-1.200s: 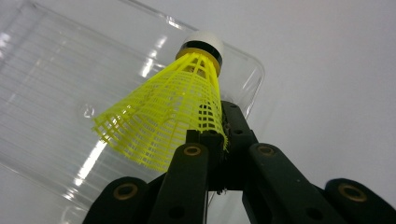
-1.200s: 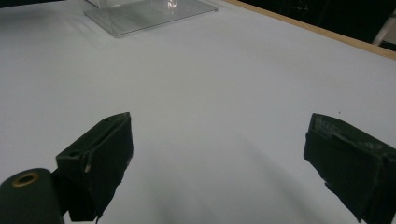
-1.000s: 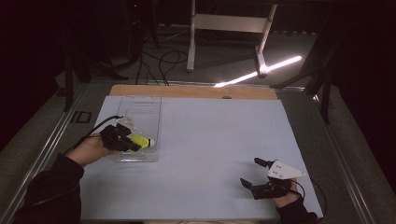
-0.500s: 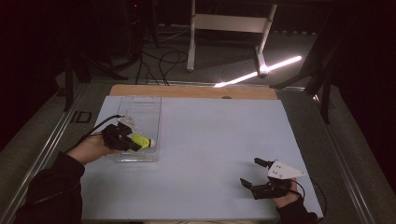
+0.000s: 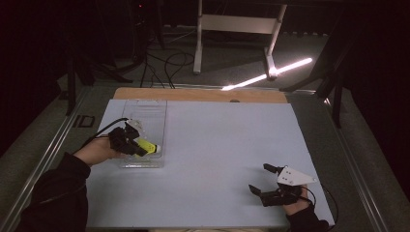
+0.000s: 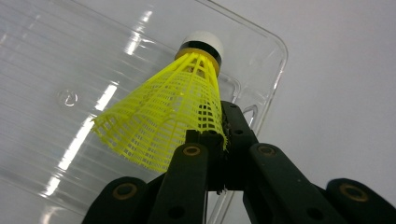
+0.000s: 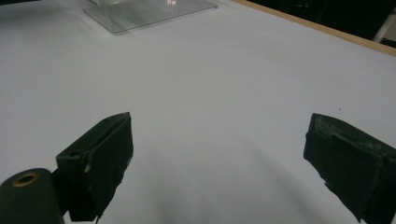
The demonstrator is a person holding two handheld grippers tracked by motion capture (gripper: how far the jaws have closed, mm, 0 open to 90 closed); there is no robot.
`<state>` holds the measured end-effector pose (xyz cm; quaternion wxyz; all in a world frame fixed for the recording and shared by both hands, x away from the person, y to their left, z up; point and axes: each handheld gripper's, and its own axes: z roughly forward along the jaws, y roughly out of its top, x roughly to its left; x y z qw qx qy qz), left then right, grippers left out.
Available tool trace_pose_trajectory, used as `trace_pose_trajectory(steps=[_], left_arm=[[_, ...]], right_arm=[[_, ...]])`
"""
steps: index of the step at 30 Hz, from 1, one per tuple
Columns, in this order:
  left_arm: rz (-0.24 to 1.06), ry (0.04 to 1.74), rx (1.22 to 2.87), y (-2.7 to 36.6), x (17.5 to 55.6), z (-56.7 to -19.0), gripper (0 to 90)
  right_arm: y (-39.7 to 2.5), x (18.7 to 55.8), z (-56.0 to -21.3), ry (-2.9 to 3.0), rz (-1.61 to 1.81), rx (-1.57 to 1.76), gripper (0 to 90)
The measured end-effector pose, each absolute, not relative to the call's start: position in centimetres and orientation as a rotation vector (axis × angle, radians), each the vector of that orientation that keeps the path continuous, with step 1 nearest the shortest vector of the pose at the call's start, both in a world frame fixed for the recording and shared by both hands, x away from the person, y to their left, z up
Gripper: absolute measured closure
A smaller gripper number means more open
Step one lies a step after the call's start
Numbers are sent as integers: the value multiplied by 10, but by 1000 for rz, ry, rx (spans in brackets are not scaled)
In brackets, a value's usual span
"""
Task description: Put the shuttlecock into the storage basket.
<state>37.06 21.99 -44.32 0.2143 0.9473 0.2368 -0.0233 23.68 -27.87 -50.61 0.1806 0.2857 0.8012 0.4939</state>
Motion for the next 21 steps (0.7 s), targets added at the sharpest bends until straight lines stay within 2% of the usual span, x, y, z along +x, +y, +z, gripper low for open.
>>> trace_pose_trajectory(steps=[14, 21], left_arm=[[-140, 685, 2662, 212, 385, -450, 878], [-129, 732, 2617, 213, 388, -439, 717]], right_arm=[[-279, 237, -506, 2261, 1393, 807, 85], [-279, 237, -506, 2260, 1394, 808, 85]])
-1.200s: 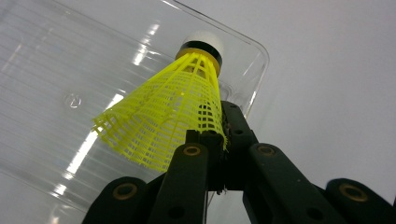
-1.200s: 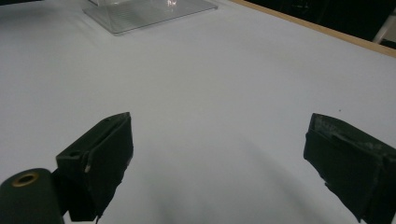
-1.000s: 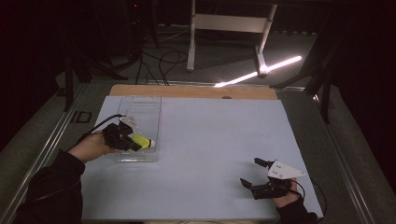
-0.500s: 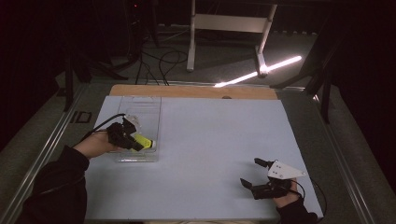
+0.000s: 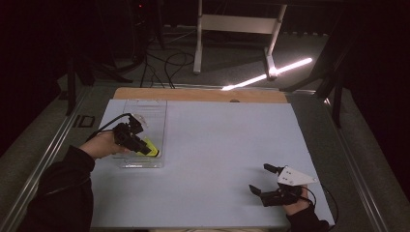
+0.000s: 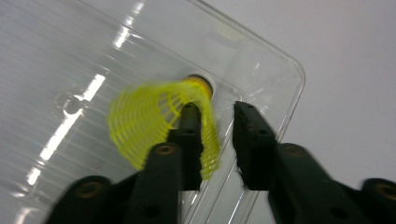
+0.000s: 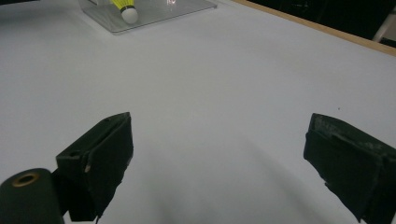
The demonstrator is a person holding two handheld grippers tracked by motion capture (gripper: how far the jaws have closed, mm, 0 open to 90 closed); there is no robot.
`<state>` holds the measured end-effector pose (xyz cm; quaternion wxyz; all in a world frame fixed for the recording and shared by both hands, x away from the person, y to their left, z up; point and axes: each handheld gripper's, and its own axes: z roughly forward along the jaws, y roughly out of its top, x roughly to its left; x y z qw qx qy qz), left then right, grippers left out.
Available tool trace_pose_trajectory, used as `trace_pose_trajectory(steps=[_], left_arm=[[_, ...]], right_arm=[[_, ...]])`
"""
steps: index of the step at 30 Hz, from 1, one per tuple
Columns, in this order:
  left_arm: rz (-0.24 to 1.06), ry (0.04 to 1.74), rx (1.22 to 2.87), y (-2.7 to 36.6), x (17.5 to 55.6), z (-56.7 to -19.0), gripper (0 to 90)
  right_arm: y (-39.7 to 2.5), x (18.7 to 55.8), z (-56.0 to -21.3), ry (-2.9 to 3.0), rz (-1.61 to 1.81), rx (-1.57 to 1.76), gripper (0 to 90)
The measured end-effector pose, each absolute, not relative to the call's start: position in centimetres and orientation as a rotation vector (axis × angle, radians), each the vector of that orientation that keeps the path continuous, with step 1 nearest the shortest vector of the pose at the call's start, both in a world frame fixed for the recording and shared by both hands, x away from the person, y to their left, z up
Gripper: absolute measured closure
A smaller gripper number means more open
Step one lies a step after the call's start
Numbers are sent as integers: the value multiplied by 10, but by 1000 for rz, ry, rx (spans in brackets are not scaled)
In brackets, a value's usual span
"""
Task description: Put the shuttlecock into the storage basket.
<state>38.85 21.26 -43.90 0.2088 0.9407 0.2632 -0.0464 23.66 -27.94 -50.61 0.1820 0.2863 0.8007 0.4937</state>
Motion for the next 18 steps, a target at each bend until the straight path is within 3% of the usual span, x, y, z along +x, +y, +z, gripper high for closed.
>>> trace_pose_trajectory(steps=[8, 11, 13, 18], left_arm=[[-25, 834, 2581, 209, 386, -428, 282], [-15, 868, 2591, 207, 385, -427, 173], [-21, 876, 2587, 206, 384, -427, 160], [-72, 833, 2593, 203, 380, -425, 29]], right_arm=[[-280, 236, -506, 2257, 1393, 807, 85], [-280, 236, -505, 2257, 1393, 808, 85], [-280, 236, -506, 2257, 1393, 807, 86], [-280, 236, -506, 2257, 1391, 808, 85]])
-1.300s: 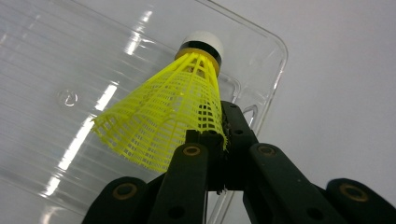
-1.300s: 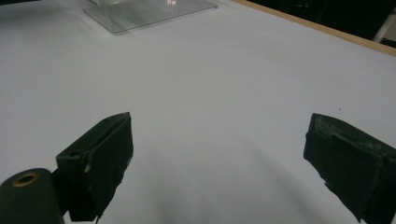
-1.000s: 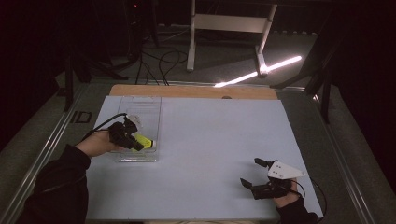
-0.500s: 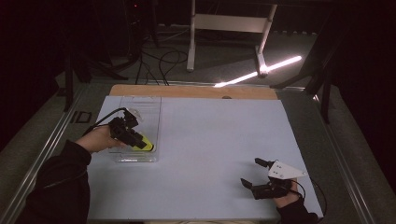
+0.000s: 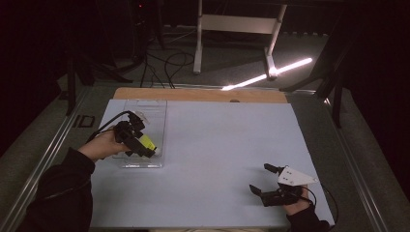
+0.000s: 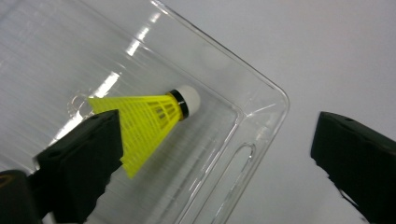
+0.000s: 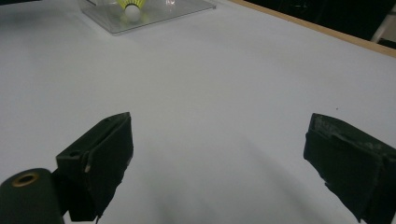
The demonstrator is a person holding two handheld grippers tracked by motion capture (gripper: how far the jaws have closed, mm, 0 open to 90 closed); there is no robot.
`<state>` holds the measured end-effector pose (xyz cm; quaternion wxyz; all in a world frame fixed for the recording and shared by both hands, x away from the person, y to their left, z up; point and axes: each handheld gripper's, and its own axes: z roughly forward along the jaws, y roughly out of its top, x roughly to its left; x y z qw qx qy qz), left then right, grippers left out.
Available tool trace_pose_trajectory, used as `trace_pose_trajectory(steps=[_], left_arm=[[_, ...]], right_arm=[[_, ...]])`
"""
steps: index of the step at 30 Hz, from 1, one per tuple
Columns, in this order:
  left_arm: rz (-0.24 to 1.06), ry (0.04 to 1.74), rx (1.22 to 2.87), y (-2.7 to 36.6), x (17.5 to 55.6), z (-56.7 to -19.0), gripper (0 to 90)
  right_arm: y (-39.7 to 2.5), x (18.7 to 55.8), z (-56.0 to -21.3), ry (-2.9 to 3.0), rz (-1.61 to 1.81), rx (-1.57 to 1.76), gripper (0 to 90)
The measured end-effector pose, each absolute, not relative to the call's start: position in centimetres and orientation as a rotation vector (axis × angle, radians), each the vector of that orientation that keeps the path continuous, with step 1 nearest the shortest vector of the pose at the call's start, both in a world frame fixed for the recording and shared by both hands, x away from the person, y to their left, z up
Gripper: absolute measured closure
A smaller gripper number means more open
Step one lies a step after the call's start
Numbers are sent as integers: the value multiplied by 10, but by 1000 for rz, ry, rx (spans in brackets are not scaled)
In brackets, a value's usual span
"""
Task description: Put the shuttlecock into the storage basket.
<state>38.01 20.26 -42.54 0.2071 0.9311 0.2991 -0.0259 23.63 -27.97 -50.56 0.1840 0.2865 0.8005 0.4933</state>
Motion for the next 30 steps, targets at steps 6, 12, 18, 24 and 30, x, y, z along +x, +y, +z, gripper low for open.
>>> trace_pose_trajectory(steps=[6, 12, 18, 24, 30], left_arm=[[-73, 767, 2598, 197, 374, -422, 0], [-8, 731, 2603, 191, 370, -416, 0], [-30, 657, 2613, 179, 364, -411, 0], [-40, 598, 2592, 169, 361, -407, 0], [-39, 543, 2568, 154, 357, -404, 0]], right_arm=[[-280, 236, -505, 2256, 1393, 811, 85], [-280, 236, -505, 2256, 1393, 809, 85], [-280, 236, -505, 2255, 1395, 809, 85], [-280, 236, -505, 2256, 1395, 807, 85], [-280, 236, -505, 2256, 1398, 808, 85]])
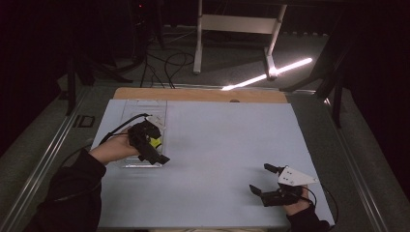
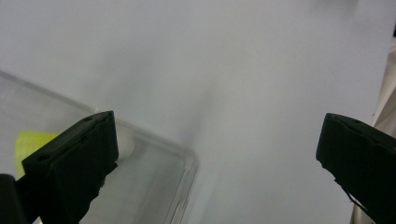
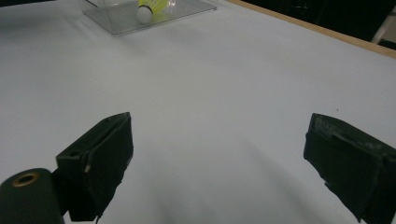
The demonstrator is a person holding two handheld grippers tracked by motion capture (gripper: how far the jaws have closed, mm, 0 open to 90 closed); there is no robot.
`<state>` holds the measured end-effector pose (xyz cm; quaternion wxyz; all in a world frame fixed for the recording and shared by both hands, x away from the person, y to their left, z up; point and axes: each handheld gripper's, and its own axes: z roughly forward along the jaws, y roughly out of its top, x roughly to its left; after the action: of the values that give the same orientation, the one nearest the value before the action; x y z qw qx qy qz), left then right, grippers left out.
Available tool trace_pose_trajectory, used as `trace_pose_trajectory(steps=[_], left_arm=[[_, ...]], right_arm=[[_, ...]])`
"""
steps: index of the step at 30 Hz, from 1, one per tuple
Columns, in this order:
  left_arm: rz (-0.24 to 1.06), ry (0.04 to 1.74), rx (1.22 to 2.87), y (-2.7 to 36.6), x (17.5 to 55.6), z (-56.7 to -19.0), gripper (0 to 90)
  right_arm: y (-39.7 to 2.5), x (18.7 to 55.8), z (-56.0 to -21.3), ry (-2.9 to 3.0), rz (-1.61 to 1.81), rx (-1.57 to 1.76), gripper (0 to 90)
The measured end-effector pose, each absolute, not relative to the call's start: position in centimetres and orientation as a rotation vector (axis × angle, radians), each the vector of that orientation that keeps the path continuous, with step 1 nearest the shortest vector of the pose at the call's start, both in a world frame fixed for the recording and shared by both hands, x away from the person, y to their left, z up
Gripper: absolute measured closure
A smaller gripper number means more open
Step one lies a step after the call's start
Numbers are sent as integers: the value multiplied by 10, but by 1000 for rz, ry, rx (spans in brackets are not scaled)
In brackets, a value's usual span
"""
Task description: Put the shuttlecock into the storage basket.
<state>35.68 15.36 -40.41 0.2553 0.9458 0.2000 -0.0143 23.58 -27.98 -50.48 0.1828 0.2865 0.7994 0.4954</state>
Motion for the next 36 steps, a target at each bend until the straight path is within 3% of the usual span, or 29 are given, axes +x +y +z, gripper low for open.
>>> trace_pose_trajectory(steps=[18, 36], left_arm=[[-97, 361, 2528, 100, 338, -408, 0], [-115, 350, 2466, 94, 312, -439, 0]], right_arm=[[-280, 235, -504, 2255, 1401, 803, 85], [-280, 235, -504, 2252, 1404, 799, 85]])
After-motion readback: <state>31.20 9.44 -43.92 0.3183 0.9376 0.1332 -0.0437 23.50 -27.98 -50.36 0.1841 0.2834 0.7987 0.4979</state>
